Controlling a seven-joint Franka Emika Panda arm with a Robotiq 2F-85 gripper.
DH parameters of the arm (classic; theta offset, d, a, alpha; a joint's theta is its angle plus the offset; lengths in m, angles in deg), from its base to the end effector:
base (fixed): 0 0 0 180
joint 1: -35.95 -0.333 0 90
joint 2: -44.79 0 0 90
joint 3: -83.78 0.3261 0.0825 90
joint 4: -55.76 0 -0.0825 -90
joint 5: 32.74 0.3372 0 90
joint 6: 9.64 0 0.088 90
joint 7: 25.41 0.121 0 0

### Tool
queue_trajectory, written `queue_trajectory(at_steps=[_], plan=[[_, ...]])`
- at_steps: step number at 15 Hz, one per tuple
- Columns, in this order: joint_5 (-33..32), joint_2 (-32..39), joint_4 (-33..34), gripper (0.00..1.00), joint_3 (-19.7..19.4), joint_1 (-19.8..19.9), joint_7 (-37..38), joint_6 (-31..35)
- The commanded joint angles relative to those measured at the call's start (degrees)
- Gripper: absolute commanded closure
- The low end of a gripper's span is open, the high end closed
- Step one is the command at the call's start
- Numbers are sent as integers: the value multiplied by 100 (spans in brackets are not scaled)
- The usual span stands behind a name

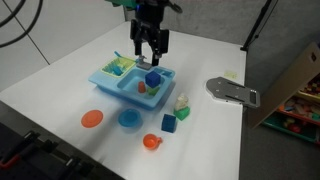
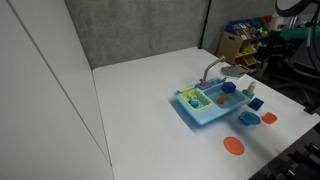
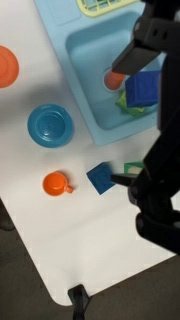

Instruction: Move the bottle from the plate rack to the top of the dark green block

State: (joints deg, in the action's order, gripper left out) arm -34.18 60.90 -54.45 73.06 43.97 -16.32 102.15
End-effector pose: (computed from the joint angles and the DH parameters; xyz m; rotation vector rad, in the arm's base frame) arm 0.5171 -0.1723 0.3536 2.9785 -0.7174 -0.3918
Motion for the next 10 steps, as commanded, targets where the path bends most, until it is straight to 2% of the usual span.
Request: queue_trajectory(at_steps=[1,4,10], plan=[[-112,-527,23,0,176,-76,-370,-624],[-123,-858,106,0,311,-149,-658,-1018],[-133,-1441,79,0,480,-233,-1024,-1063]])
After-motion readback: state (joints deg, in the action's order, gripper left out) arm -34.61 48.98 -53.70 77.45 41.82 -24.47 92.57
